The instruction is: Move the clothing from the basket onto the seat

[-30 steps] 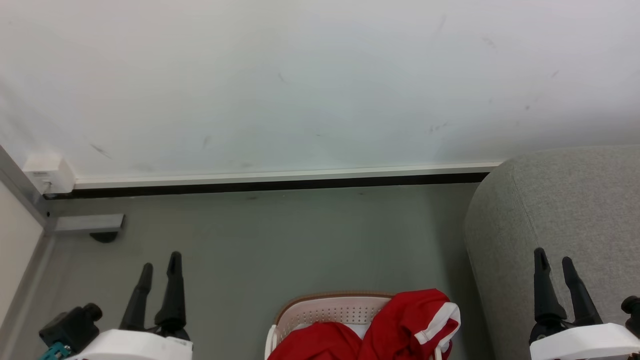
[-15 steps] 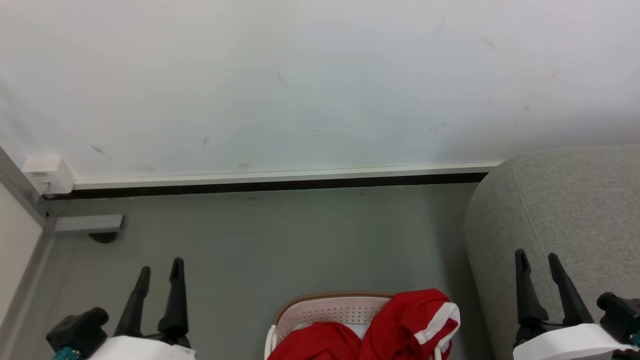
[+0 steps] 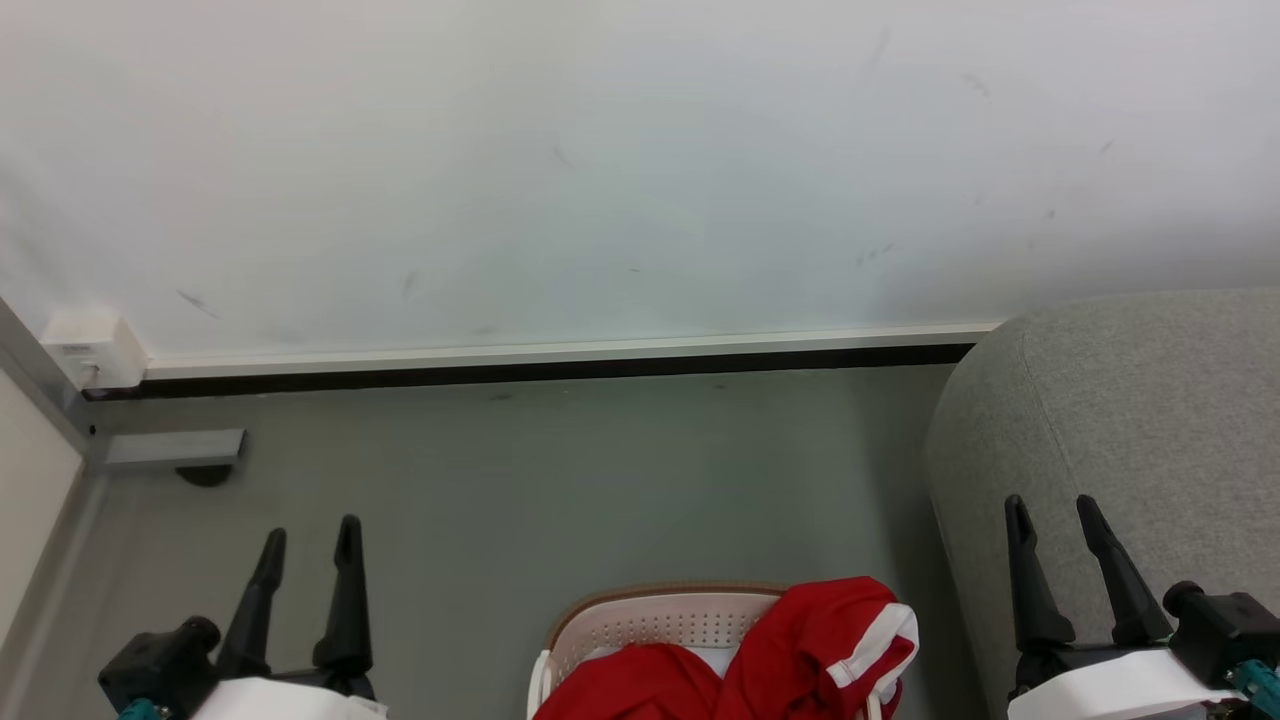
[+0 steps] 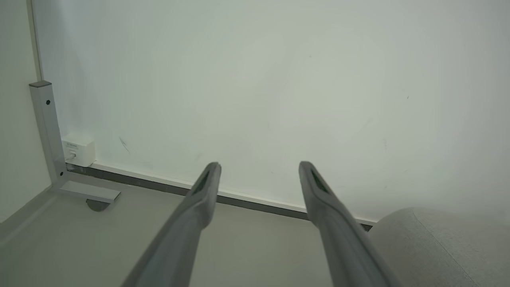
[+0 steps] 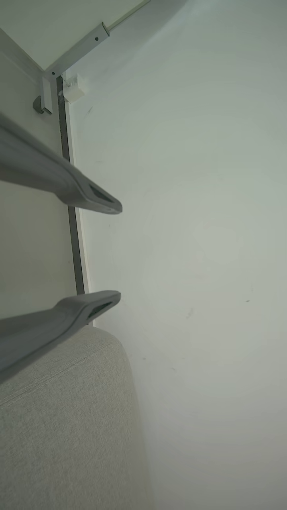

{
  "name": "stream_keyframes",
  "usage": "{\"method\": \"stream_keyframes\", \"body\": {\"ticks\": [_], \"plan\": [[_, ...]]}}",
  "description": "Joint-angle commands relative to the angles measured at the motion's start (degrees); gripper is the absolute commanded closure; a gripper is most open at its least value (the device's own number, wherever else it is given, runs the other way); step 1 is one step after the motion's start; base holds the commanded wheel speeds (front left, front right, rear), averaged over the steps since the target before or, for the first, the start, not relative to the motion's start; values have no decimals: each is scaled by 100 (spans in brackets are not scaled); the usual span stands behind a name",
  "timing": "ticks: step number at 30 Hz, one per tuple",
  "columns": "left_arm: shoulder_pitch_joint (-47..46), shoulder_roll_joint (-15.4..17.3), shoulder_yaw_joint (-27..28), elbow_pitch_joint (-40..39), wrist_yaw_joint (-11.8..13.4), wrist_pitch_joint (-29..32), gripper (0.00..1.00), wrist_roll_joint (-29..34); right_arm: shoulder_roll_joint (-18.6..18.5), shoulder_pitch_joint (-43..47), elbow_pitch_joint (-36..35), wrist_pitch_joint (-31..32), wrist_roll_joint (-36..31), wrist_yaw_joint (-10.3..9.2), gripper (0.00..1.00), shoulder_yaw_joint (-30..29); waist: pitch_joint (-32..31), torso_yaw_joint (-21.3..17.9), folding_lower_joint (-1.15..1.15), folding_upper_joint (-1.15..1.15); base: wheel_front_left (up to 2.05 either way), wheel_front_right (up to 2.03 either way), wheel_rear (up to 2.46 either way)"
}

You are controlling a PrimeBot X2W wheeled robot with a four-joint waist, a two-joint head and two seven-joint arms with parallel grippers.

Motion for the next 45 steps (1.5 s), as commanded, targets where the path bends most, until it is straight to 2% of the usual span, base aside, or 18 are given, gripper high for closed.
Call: {"method": "stream_keyframes", "body": {"ticks": [1,30,37,45], "plan": [[47,-1,31,-47,12,-50,0,193,-30,-84,-49,-65,-160,-9,0,33,0,-17,0,0,0,0,0],[72,-52,130,-72,-54,-372,0,1549,3,-104,-68,-394,-1281,-11,0,191,-30,-11,0,0,0,0,0],[35,-61,168,-66,-65,-432,0,1768,6,-56,-100,-451,-1512,-12,0,201,-41,-21,0,0,0,0,0],[4,-72,202,18,-93,-426,0,1707,12,-30,-66,-440,-1392,-12,0,163,-40,-47,0,0,0,0,0]]}}
